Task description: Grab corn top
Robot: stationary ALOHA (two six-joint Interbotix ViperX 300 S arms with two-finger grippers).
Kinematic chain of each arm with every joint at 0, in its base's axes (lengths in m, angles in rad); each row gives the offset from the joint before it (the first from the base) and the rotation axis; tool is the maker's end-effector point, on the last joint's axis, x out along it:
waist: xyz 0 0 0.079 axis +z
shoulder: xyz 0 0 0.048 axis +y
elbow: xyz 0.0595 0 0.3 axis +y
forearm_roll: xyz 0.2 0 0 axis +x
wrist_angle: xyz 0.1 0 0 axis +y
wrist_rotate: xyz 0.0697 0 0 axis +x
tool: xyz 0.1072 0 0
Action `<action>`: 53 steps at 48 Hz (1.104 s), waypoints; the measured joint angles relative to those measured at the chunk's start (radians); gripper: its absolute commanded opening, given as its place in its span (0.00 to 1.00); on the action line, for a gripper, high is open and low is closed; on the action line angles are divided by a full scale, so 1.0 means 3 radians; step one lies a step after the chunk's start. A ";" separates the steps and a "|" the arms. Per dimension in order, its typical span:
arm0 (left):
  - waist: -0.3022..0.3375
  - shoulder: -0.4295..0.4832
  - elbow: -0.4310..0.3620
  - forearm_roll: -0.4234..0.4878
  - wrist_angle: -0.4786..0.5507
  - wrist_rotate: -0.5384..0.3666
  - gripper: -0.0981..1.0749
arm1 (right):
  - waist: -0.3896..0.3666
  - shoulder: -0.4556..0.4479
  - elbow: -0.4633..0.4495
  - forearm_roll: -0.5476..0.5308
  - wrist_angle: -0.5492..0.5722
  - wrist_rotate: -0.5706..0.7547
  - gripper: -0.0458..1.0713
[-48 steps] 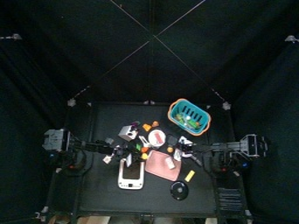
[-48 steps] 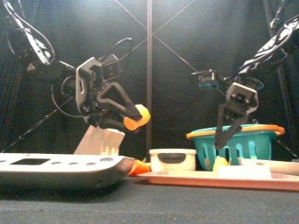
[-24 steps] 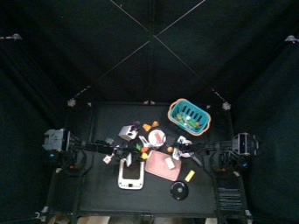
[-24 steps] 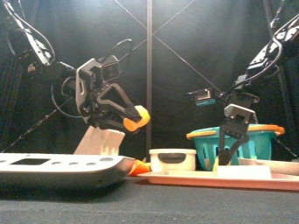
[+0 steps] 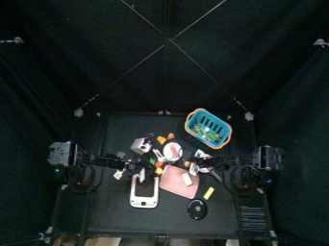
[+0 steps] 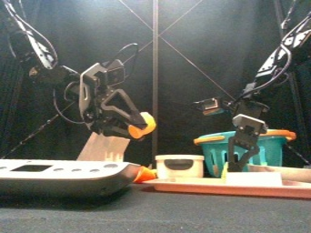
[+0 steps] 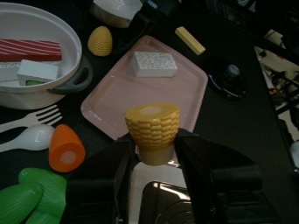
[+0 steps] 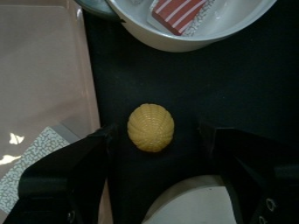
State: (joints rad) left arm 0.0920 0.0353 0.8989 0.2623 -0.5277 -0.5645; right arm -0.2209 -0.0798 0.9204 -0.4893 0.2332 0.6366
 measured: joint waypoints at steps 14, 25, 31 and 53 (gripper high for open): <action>0.0010 0.0000 0.0000 -0.0005 0.0000 0.0000 0.51 | -0.0010 0.0020 -0.0026 -0.0005 0.0000 0.0000 0.72; 0.0015 0.0000 0.0000 -0.0005 0.0000 0.0005 0.51 | -0.0026 0.0020 -0.0031 -0.0005 -0.0005 0.0000 0.61; 0.0015 0.0000 0.0000 -0.0005 0.0000 0.0000 0.51 | -0.0020 0.0020 -0.0046 -0.0005 0.0000 0.0000 0.59; 0.0015 0.0000 0.0005 -0.0005 0.0000 0.0005 0.51 | -0.0015 -0.0159 -0.0118 0.0010 0.0000 0.0000 0.58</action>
State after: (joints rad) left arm 0.0966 0.0353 0.9004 0.2608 -0.5277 -0.5630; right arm -0.2255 -0.1273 0.8851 -0.4863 0.2332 0.6366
